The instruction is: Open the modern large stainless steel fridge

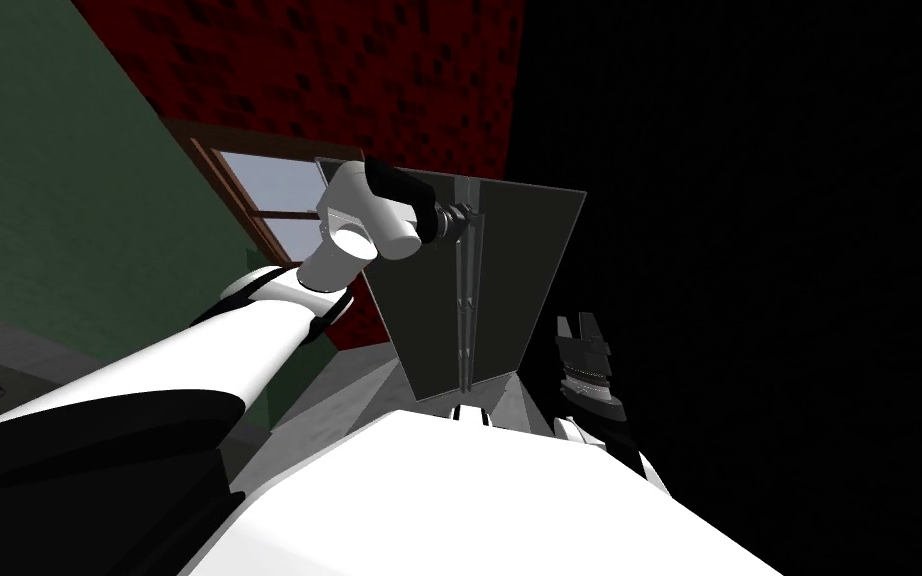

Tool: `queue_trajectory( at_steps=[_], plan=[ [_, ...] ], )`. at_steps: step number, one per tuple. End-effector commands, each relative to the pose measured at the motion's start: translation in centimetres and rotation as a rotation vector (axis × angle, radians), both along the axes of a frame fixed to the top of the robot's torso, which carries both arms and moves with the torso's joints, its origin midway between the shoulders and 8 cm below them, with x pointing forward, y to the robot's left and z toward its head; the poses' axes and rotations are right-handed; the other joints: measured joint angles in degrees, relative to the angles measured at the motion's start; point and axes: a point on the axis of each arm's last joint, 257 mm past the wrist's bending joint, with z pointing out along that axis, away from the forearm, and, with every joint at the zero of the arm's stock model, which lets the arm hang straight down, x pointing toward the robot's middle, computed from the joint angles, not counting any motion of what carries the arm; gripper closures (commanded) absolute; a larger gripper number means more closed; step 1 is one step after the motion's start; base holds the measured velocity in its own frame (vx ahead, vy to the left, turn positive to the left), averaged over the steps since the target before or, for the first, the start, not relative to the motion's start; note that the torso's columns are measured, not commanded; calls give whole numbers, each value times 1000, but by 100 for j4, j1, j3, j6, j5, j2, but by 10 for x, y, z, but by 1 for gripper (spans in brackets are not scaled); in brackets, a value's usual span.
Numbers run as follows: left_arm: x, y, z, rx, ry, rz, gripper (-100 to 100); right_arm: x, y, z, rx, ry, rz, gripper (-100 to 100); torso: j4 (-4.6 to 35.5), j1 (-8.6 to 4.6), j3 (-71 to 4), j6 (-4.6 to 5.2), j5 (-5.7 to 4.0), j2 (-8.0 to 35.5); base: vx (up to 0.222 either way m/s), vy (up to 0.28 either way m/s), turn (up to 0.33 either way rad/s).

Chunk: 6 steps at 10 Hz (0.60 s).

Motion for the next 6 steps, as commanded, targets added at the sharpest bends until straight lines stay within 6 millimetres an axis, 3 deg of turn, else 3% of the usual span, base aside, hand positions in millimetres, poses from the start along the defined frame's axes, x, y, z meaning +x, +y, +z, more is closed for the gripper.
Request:
queue_trajectory(
  at_steps=[1,6],
  plan=[
    [-14,-19,1,-2,0,-59,100,0,0,0,0,0,0,0,2,0,2,1,1,1,-59,107,-112],
    [-53,-64,4,-4,0,-207,100,0,0,0,0,0,0,0,4,13,9,-10,11,11,-90,186,-107]
  ],
)
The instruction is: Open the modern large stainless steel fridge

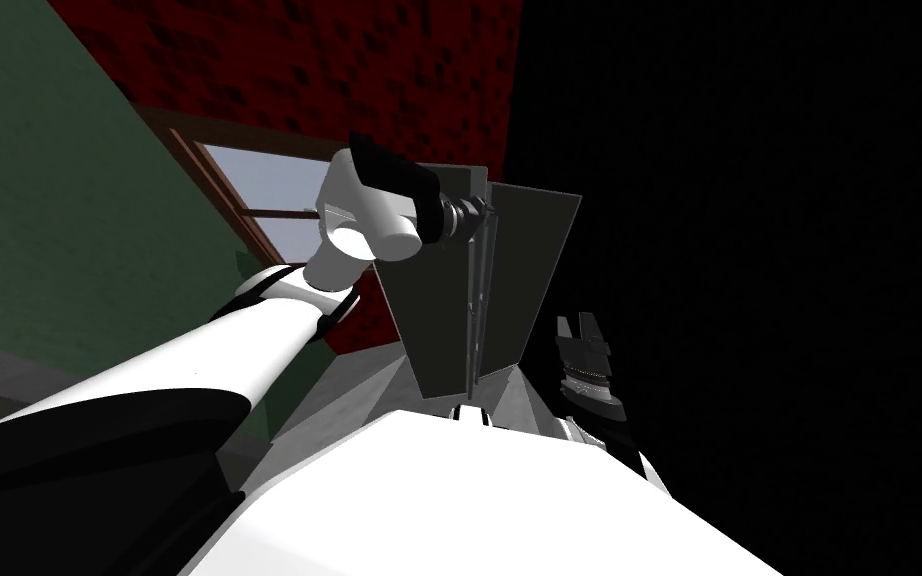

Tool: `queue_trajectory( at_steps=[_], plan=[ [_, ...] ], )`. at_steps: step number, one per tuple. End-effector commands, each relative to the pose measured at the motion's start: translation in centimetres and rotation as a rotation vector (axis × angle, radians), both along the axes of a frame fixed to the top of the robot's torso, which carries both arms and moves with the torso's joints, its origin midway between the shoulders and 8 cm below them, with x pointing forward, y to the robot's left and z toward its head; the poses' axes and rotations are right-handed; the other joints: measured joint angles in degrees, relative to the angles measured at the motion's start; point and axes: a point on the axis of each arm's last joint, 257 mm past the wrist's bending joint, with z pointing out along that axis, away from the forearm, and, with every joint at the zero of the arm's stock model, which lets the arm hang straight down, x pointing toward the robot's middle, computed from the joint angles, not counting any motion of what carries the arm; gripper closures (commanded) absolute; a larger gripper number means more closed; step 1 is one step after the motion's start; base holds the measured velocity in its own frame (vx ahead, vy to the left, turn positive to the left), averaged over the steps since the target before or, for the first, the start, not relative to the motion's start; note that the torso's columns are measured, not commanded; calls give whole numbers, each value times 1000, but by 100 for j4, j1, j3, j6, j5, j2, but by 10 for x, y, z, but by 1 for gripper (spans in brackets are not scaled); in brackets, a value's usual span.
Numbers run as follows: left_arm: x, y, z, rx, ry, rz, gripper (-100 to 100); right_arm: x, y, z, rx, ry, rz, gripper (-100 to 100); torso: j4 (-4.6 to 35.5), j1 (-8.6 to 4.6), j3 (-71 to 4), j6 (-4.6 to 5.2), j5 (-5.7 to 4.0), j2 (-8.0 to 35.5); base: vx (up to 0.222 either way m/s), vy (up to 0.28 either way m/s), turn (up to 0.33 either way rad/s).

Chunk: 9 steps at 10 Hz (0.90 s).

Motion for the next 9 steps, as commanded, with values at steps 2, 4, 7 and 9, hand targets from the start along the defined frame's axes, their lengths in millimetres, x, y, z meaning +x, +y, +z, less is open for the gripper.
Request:
queue_trajectory(
  at_steps=[2,4,7,9],
  plan=[
    [-31,-32,3,-1,1,-108,100,0,0,0,0,0,0,0,-1,-6,-22,4,-5,-19,-95,167,-99],
    [-48,-49,2,4,4,-166,100,0,0,0,0,0,0,0,0,-18,-21,-5,-3,-20,-47,113,-72],
    [-81,-72,3,-1,3,-265,100,0,0,0,0,0,0,0,0,10,15,8,1,13,-52,231,-147],
    [-103,-87,4,-2,3,-331,100,0,0,0,0,0,0,0,-5,4,-12,3,0,-14,-33,188,-105]
  ],
)
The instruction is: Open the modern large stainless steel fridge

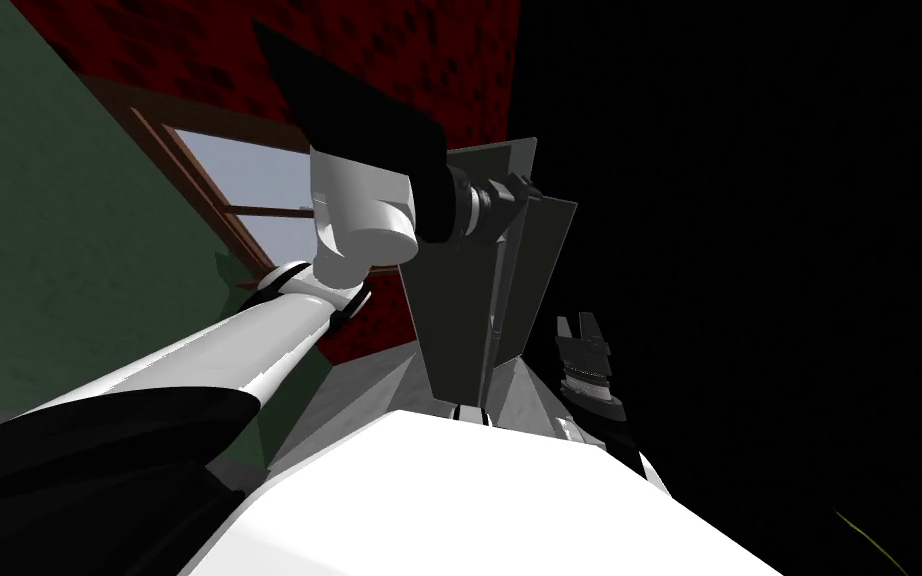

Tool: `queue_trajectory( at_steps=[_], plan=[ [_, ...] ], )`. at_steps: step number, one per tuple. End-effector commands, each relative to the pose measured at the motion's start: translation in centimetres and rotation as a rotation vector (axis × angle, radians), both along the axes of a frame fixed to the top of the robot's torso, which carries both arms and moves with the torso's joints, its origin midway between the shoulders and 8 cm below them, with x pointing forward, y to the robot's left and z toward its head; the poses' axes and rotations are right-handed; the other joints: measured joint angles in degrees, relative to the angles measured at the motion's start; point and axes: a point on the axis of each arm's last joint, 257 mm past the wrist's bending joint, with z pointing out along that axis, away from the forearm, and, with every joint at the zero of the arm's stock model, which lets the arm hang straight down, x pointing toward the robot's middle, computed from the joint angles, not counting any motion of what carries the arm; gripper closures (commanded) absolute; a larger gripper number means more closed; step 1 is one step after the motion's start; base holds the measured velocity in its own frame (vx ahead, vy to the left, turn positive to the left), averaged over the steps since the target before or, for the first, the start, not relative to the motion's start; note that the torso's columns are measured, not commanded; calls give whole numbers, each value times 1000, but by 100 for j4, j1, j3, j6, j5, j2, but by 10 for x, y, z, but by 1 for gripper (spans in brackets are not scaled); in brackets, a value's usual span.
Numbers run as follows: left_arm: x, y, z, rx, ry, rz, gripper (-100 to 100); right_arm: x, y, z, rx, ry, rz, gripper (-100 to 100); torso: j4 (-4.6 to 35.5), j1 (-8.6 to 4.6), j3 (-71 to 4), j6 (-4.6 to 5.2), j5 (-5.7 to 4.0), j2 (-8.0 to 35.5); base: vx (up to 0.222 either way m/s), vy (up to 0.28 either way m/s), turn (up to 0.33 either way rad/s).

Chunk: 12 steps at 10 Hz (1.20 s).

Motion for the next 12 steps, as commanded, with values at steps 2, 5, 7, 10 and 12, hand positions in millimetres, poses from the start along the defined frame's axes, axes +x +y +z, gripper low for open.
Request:
queue_trajectory(
  at_steps=[2,5,7,10,12],
  plan=[
    [-39,-25,2,-4,1,-119,100,0,0,0,0,0,0,0,4,-5,5,1,-2,10,-80,192,-100],
    [-68,-38,2,-3,-2,-197,100,0,0,0,0,0,0,0,-4,-27,-9,-8,-5,-7,-37,144,-106],
    [-99,-51,3,-5,-1,-283,100,0,0,0,0,0,0,0,6,11,30,9,-2,20,4,246,-247],
    [-99,-51,3,-5,-1,-283,100,0,0,0,1,0,0,0,18,-7,85,-4,2,83,-15,48,-44],
    [-120,-58,3,-6,1,-340,100,0,0,0,0,0,0,0,32,43,108,16,4,107,3,131,-136]
  ],
)
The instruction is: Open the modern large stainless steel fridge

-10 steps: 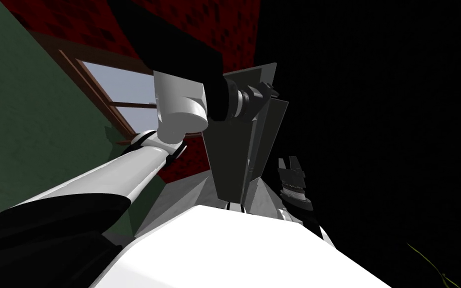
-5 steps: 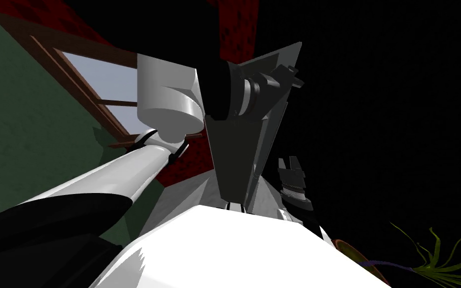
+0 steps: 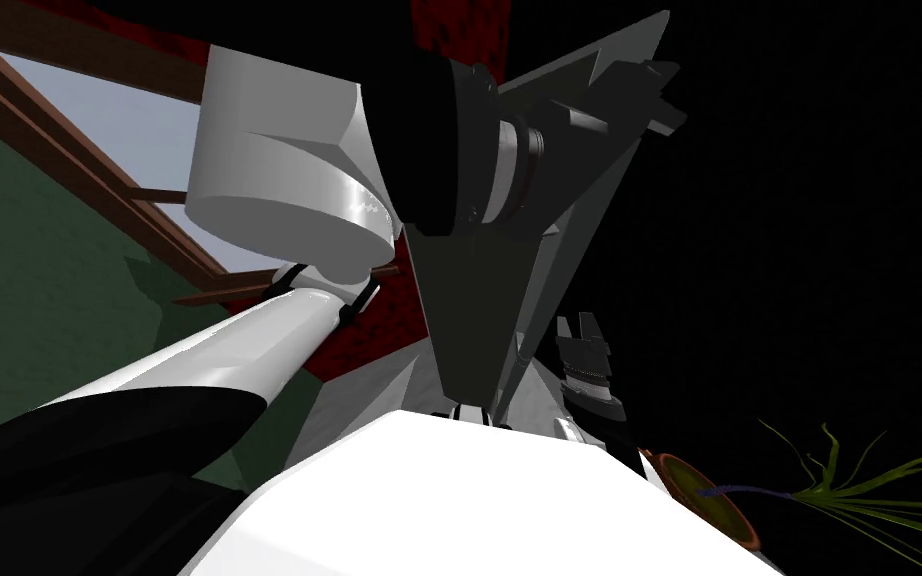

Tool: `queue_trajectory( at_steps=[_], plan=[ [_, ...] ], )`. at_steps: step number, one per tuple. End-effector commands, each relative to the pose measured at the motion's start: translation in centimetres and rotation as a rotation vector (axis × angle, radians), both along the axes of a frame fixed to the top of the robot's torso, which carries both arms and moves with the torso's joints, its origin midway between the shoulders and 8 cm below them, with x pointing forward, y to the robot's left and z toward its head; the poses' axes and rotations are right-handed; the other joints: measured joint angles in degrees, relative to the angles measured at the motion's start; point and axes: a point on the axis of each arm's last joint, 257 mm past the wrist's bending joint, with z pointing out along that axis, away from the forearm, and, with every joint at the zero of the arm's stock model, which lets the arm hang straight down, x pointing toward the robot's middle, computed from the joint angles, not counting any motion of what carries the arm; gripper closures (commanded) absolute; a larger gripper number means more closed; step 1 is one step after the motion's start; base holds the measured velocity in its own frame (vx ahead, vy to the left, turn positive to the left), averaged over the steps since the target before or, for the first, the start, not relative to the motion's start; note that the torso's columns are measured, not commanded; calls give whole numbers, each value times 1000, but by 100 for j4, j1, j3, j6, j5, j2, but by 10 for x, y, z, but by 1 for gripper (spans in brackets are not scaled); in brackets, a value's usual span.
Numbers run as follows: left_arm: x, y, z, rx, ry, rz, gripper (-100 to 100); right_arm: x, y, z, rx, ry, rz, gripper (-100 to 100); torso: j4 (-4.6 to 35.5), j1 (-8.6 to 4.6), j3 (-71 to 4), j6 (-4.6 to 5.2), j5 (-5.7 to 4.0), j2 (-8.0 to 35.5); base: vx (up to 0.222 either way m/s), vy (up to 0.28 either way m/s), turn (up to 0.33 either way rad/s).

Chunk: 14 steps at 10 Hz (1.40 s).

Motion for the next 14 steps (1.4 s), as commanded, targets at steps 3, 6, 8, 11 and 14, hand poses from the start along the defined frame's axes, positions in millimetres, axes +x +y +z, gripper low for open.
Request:
queue_trajectory(
  at_steps=[3,6,8,11,14],
  plan=[
    [-26,-13,-10,15,14,-78,100,0,0,0,0,0,0,0,11,15,45,-14,18,47,-24,66,-91],
    [-26,-13,-10,15,14,-78,100,0,0,0,0,0,0,0,10,16,50,-12,13,50,-1,-5,22],
    [-26,-13,-10,15,14,-78,100,0,0,0,0,0,0,0,9,23,54,-10,13,52,1,-5,9],
    [-7,-5,3,-2,-16,-34,100,0,0,0,0,0,0,0,9,26,48,-11,16,46,-25,40,-99],
    [4,-2,3,8,-35,-11,100,0,0,0,0,0,0,0,26,-17,-7,-12,1,21,-159,128,-183]
  ],
)
